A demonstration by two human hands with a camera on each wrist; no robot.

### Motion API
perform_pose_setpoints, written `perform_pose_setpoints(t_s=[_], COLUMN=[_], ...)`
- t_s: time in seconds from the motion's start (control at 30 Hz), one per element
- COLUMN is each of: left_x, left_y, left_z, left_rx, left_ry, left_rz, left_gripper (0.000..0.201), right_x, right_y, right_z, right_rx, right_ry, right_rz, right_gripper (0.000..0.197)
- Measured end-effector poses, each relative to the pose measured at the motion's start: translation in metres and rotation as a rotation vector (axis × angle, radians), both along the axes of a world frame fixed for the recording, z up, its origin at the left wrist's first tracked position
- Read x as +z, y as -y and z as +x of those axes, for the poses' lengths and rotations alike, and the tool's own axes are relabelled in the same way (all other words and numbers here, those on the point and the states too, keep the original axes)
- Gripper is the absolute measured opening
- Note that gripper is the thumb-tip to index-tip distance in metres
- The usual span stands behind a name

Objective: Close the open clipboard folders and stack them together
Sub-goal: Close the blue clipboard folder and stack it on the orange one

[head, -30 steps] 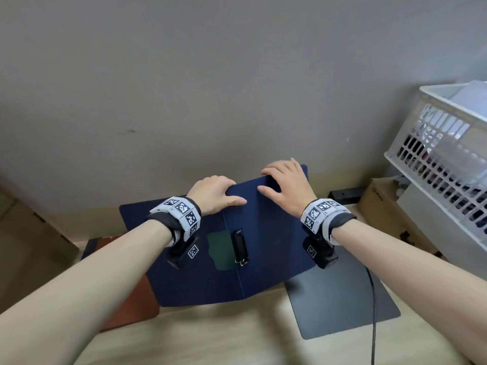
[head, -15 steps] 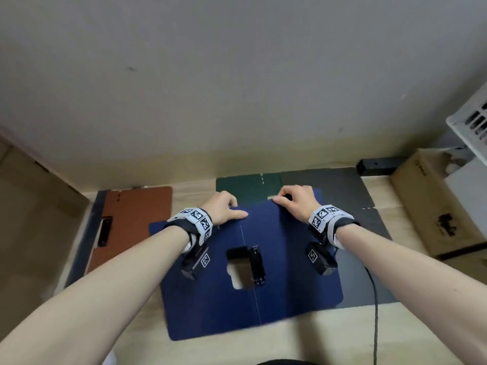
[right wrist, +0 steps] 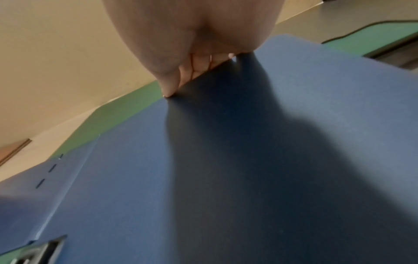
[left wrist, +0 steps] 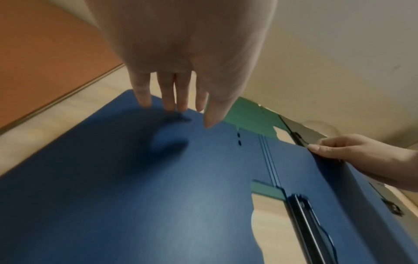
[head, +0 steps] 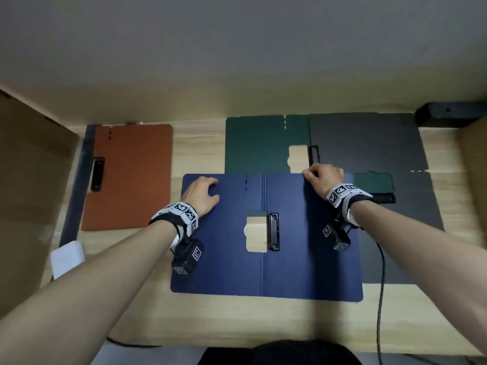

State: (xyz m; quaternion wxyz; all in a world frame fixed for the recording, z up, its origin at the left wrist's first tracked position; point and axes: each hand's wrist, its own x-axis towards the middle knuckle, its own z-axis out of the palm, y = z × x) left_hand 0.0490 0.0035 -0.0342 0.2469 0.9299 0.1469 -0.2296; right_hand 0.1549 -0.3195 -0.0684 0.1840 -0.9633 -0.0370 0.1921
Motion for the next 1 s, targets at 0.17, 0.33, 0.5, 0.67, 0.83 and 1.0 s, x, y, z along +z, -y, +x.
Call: perform_pose_setpoints(t_s=[0.17, 0.33, 0.5, 0.67, 0.83, 1.0], left_x=[-0.018, -0.016, -0.012, -0.014, -0.013, -0.018], left_y=[0.003, -0.003, -0.018, -0.03, -0.029, -0.037], left_z=[-0.03, -0.047, -0.083, -0.114, -0.118, -0.119], left_rx=[-0.005, 0.081, 0.346, 0.476, 0.62, 0.725], left_ry=[-0.022, 0.058, 0.05, -0.09, -0.126, -0.129], left_rz=[-0.019, -0.044, 0.033, 0.122, 0.016, -0.166], left_gripper=[0.055, 0.048, 0.044, 0.057, 0.044, 0.025], right_x=[-0.007, 0.002, 0.01, 0.009, 0.003, 0.002], right_y=[0.003, 0.008, 0.021, 0.026, 0.022, 0.011], right_z=[-0.006, -0.035, -0.084, -0.133, -0.162, -0.17], right_rx=[0.006, 0.01, 0.097, 0.161, 0.219, 0.273], right_ry=[0.081, 0.133, 0.115, -0.037, -0.133, -0.165], right_rz=[0.05, 0.065, 0.073, 0.035, -0.043, -0.151], right_gripper=[0.021, 0.027, 0.045, 0.07, 0.096, 0.112])
